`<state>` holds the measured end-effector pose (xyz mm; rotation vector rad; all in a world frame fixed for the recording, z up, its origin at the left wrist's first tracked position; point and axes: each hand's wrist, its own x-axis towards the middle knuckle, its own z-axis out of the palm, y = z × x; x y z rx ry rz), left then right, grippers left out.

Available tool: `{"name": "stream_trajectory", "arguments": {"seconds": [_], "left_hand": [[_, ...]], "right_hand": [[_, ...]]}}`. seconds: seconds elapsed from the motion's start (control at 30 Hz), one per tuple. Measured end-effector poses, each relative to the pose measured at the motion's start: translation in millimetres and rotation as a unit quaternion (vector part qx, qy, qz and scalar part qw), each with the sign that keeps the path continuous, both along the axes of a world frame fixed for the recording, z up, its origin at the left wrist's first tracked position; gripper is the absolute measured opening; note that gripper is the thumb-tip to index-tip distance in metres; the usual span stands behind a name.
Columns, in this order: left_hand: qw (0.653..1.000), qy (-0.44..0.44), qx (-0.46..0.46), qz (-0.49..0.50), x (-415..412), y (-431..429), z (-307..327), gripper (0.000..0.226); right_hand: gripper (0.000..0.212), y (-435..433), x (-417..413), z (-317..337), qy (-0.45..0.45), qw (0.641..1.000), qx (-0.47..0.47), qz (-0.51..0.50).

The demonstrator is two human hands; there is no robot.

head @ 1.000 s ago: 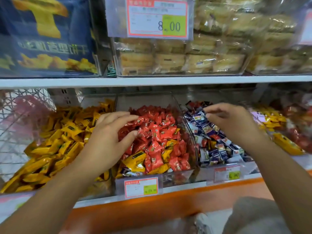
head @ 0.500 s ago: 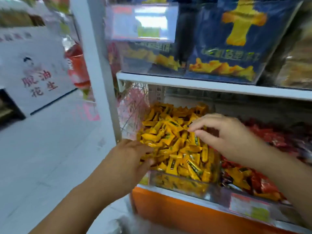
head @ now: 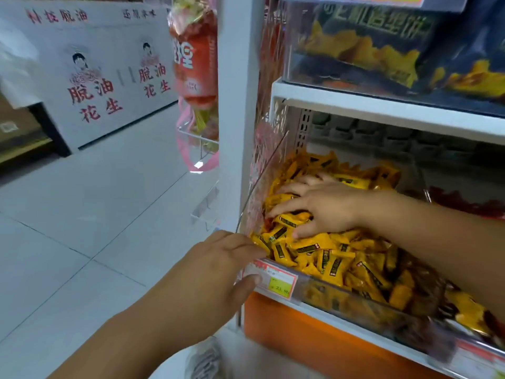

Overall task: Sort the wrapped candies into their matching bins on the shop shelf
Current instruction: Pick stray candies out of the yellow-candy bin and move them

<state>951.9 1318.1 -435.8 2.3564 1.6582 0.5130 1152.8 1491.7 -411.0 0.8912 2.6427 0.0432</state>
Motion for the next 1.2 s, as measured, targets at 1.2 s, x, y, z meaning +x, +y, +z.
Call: {"name": "stream_trajectory", "arguments": {"seconds": [1.2], "left_hand": [[1.0,-0.004,0.014,-0.009,5,-6,3,0.05]], "right_hand": [[0.049,-13,-28,-14,0.08,0.985,-0.084,-0.127]]}}
